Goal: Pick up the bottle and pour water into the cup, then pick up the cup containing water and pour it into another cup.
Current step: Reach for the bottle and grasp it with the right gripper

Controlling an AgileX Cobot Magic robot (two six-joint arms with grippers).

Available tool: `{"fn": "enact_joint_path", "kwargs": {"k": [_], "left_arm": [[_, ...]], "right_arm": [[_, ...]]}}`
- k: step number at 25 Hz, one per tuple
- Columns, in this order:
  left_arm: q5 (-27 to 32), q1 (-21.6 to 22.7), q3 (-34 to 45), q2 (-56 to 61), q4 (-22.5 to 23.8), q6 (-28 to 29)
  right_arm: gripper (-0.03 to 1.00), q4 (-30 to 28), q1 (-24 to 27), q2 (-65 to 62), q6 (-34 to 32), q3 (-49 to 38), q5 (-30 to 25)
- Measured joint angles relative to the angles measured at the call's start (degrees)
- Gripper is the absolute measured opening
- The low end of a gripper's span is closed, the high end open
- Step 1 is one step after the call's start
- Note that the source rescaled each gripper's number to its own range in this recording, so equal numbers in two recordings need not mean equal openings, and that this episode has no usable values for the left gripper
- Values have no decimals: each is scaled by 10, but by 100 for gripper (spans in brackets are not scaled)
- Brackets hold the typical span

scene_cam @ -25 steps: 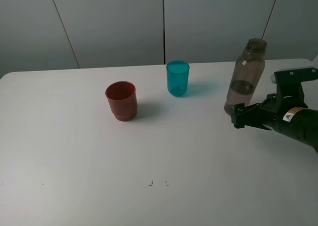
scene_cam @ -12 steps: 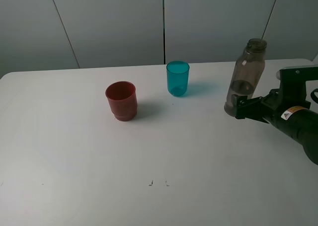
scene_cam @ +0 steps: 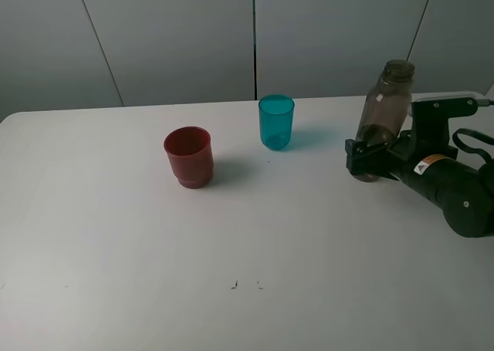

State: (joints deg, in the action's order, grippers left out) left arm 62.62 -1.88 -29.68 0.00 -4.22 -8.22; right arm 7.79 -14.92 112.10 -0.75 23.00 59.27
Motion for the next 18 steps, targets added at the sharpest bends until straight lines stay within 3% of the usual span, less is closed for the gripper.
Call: {"fn": "enact_joint_path", "kwargs": {"k": [18], "left_arm": [[0, 0, 0, 0, 0, 0]], "right_arm": [[100, 6, 0, 23, 1, 33, 30]]}}
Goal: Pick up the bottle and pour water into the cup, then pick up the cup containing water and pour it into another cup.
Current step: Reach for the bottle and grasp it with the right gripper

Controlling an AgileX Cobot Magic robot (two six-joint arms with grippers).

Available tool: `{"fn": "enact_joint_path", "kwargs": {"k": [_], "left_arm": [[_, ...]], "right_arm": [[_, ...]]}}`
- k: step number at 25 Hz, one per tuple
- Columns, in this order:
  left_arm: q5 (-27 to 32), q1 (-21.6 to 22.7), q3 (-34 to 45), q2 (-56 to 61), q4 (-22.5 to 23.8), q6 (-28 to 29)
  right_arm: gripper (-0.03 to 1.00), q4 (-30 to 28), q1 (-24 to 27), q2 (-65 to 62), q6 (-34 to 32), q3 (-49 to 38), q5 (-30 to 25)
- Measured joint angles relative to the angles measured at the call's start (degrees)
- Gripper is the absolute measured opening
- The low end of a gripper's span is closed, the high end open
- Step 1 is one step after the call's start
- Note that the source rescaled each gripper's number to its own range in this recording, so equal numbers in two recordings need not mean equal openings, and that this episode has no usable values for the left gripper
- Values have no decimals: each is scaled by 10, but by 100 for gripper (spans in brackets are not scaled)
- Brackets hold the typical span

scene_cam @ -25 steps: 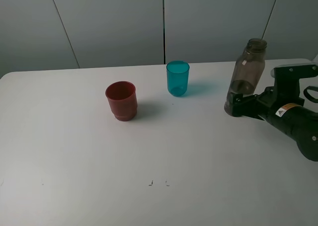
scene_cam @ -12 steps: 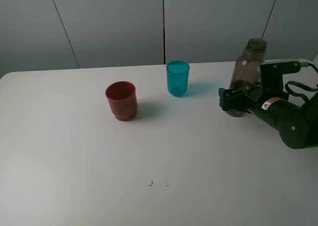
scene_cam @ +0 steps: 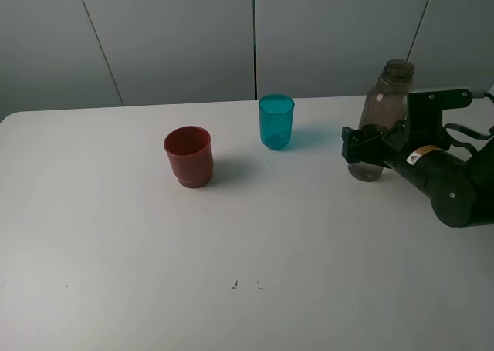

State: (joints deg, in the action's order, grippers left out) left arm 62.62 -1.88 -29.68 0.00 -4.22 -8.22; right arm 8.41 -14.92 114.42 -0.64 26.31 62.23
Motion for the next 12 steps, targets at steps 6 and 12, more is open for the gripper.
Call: {"fn": "enact_joint_path", "kwargs": {"k": [6, 12], "left_arm": [[0, 0, 0, 0, 0, 0], [0, 0, 0, 0, 0, 0]], "right_arm": [[100, 5, 0, 20, 1, 6, 13], [100, 11, 0, 31, 1, 6, 34]]}}
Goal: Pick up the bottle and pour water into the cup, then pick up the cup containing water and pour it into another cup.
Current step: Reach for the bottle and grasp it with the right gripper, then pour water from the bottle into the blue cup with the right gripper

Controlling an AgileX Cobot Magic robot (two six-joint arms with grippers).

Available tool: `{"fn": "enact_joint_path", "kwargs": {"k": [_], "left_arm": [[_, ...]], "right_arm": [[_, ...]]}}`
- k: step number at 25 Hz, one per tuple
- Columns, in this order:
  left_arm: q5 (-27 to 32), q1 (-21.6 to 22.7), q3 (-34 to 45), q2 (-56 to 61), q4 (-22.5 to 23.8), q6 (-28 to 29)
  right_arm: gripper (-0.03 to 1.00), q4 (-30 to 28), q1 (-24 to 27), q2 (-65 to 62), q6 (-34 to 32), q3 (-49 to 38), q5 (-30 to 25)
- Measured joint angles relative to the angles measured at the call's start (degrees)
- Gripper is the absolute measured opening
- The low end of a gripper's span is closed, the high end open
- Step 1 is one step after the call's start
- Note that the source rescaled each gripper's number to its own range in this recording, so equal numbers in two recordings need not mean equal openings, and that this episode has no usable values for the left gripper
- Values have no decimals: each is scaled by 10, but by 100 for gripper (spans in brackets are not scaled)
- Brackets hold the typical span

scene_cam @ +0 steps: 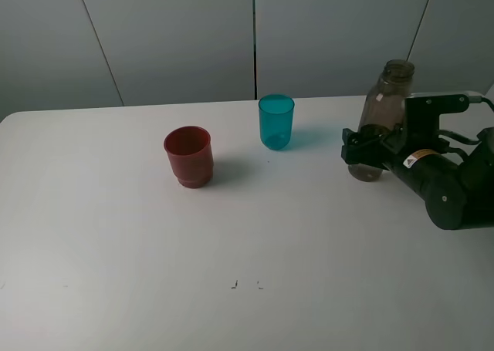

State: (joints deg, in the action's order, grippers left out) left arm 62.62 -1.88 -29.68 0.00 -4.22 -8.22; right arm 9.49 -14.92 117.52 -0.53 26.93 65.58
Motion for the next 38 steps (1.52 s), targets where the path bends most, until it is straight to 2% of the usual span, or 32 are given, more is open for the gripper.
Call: {"fn": "enact_joint_path", "kwargs": {"k": [4, 17, 18, 19, 21, 22, 38], "left_arm": [[0, 0, 0, 0, 0, 0], [0, 0, 0, 0, 0, 0], [0, 0, 0, 0, 0, 0], [0, 0, 0, 0, 0, 0], [0, 0, 0, 0, 0, 0], [0, 0, 0, 0, 0, 0], [0, 0, 0, 0, 0, 0]], "right_arm": [[100, 1, 0, 0, 0, 0, 18], [100, 1, 0, 0, -17, 1, 22], [93, 1, 0, 0, -18, 2, 22], [71, 1, 0, 0, -19, 5, 22], [0, 1, 0, 0, -25, 11, 22], [5, 1, 0, 0, -29, 12, 22], [5, -16, 0, 1, -35, 16, 19]]}}
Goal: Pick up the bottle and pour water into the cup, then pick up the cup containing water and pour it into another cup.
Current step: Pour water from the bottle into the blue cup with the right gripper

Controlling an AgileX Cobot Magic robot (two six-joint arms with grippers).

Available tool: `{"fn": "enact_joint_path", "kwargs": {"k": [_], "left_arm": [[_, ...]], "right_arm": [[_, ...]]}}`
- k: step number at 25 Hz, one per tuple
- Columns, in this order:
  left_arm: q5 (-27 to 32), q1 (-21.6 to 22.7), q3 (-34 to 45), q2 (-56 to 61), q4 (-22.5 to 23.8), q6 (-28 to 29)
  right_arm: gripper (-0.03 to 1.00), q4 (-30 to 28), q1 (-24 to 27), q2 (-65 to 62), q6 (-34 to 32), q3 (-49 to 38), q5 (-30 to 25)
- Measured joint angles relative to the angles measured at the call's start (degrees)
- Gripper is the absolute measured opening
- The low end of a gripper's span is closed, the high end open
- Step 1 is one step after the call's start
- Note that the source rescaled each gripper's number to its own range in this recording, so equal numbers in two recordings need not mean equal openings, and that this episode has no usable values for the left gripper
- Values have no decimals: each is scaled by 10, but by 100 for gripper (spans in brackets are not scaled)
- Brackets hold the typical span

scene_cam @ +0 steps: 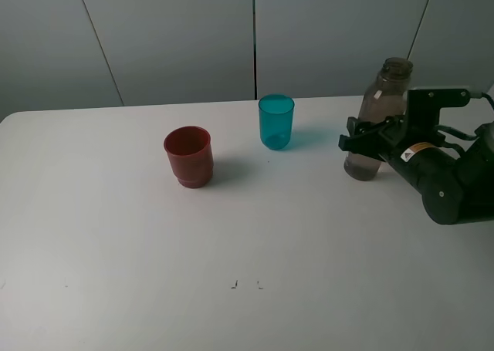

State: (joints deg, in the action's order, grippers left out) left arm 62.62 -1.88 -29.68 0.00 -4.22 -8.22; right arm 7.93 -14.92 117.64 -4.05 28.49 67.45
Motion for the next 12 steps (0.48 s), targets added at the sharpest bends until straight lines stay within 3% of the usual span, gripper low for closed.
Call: {"fn": "enact_joint_path", "kwargs": {"k": [7, 12], "left_arm": [[0, 0, 0, 0, 0, 0], [0, 0, 0, 0, 0, 0]], "right_arm": [[5, -30, 0, -12, -3, 0, -16], [4, -34, 0, -57, 11, 8, -67]]}}
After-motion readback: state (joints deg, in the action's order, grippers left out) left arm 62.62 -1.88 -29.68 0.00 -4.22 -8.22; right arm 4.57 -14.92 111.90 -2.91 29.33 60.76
